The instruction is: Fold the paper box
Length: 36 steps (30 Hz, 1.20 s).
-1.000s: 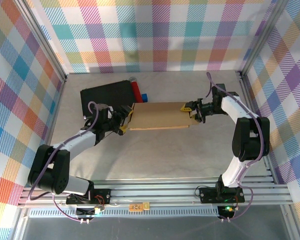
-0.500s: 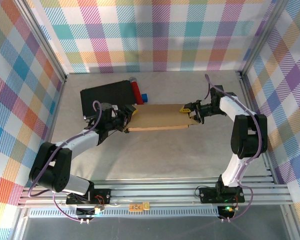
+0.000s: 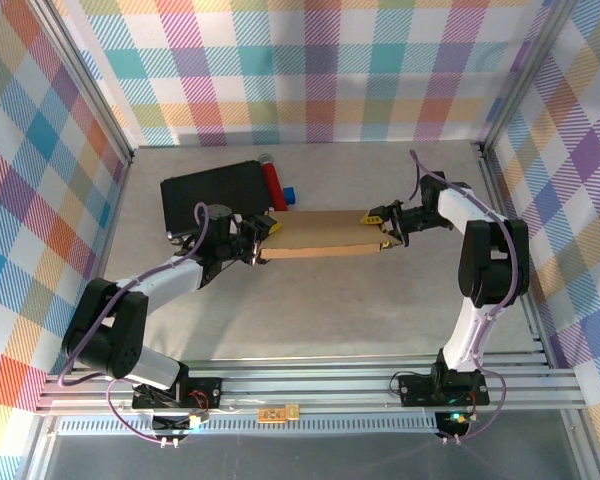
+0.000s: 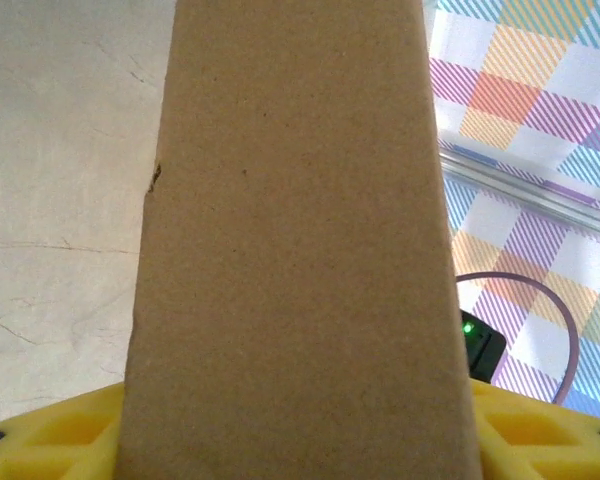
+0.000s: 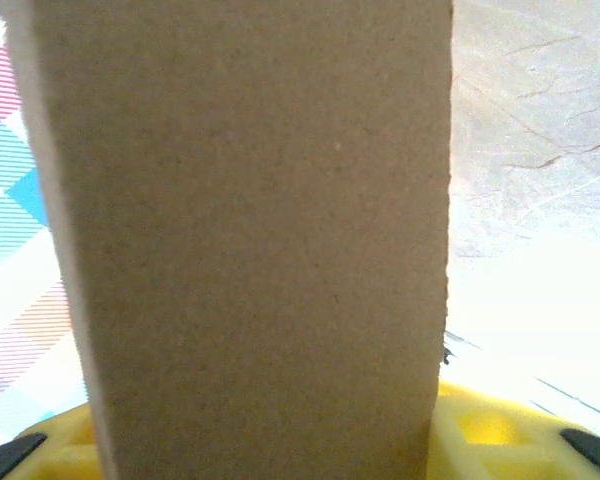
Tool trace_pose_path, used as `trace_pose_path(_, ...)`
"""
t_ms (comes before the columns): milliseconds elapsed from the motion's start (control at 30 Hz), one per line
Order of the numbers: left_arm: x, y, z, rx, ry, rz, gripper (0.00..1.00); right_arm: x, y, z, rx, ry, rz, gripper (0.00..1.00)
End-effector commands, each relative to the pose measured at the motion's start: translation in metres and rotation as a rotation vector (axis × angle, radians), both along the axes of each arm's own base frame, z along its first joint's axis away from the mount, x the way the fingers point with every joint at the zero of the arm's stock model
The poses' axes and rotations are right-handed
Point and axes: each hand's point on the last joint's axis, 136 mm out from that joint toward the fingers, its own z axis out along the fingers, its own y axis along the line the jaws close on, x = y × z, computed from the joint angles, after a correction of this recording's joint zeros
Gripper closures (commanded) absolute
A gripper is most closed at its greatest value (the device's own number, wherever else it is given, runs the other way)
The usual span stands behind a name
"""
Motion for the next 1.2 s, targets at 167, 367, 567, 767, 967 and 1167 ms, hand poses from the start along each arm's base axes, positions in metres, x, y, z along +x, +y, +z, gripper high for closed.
trace_pose_path(167, -0.043, 0.011, 0.01, 0.074, 0.22, 0.033, 0.68, 0.0, 0.003, 0.02, -0.14, -0.172, 0.097, 0.24)
trace_pose_path(367, -0.065, 0.052, 0.011, 0.071, 0.365, 0.155, 0.71, 0.001, -0.005, 0.075, -0.214, -0.365, 0.102, 0.17)
trace_pose_path(567, -0.096, 0.085, 0.007, 0.067, 0.513, 0.277, 0.74, -0.016, -0.02, 0.087, -0.337, -0.49, 0.118, 0.22)
trace_pose_path(767, -0.109, 0.106, -0.005, 0.037, 0.613, 0.409, 0.75, -0.057, -0.008, 0.099, -0.552, -0.86, 0.282, 0.45)
trace_pose_path(967, -0.106, 0.117, -0.025, 0.069, 0.701, 0.431, 0.75, -0.083, 0.008, 0.097, -0.713, -1.313, 0.475, 0.45)
trace_pose_path(1167, -0.1, 0.128, -0.038, 0.107, 0.73, 0.421, 0.77, -0.058, 0.016, 0.08, -0.781, -1.469, 0.654, 0.42)
